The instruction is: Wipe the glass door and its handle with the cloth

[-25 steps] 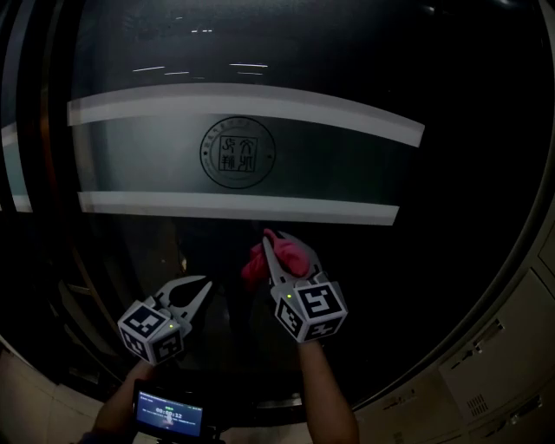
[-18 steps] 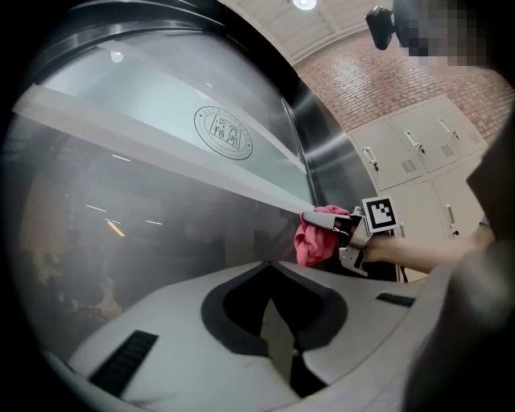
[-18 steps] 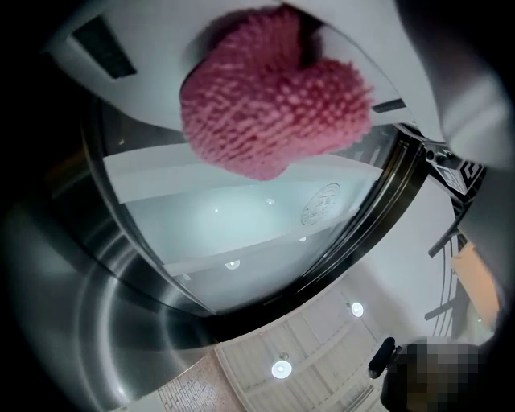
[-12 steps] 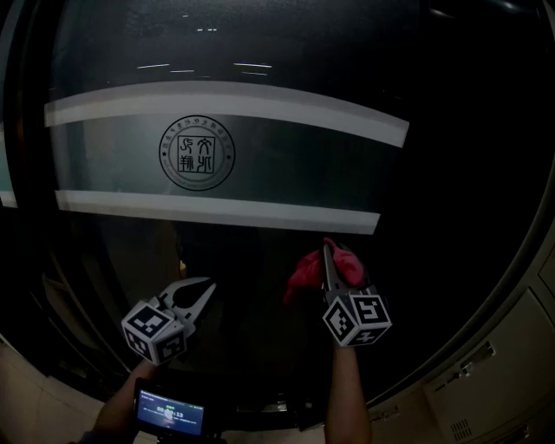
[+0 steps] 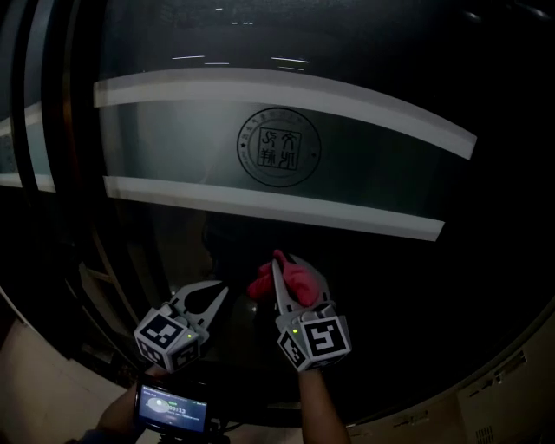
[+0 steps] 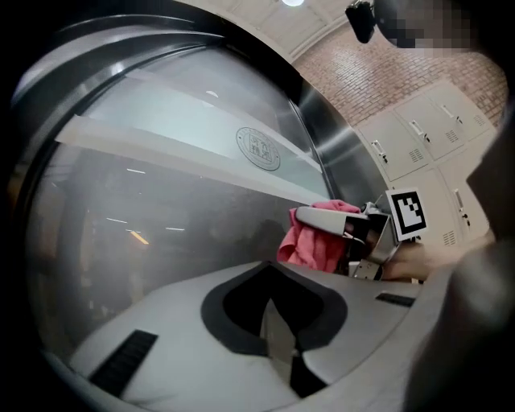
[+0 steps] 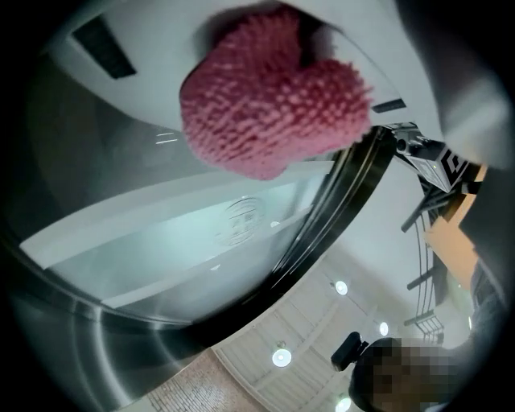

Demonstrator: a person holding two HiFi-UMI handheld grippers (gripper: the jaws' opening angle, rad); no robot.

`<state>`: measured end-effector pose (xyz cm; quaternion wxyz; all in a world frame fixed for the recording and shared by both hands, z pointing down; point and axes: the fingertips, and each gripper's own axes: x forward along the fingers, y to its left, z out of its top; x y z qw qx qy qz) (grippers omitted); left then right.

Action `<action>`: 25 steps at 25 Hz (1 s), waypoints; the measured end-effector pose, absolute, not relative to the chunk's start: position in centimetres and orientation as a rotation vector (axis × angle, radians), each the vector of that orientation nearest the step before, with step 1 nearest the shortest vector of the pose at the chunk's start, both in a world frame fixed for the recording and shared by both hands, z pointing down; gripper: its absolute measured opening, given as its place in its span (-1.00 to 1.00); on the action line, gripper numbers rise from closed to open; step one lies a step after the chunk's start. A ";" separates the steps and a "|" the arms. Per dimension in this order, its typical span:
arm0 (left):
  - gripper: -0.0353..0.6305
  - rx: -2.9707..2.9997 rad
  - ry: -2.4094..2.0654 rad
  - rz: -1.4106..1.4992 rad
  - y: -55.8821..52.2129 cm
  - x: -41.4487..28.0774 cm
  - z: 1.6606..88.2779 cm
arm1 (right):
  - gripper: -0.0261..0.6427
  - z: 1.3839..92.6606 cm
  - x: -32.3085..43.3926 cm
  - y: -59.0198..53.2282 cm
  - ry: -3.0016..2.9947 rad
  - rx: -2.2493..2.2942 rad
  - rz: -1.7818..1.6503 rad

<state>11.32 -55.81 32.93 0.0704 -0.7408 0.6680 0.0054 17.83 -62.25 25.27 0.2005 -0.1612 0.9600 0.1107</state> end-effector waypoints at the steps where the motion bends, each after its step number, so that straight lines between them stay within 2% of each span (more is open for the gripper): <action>1: -0.85 -2.213 2.027 0.011 -54.7 10.1 33.3 | -0.78 26.0 15.1 -60.6 2.699 -0.394 0.294; 8: -0.85 -2.141 2.139 -0.071 -46.9 2.5 35.4 | -0.78 29.7 -0.9 -50.9 2.782 -0.132 0.184; 13: -0.85 -2.119 2.162 -0.152 -44.1 -1.3 36.9 | -0.78 31.2 -6.1 -48.2 2.814 -0.084 0.179; 19: -0.85 -2.149 2.155 -0.100 -45.4 -0.3 36.5 | -0.78 31.9 -2.3 -51.4 2.821 -0.209 0.187; 25: -0.85 -2.265 2.055 -0.030 -52.4 7.8 37.9 | -0.78 33.3 8.8 -59.4 2.855 -0.459 0.238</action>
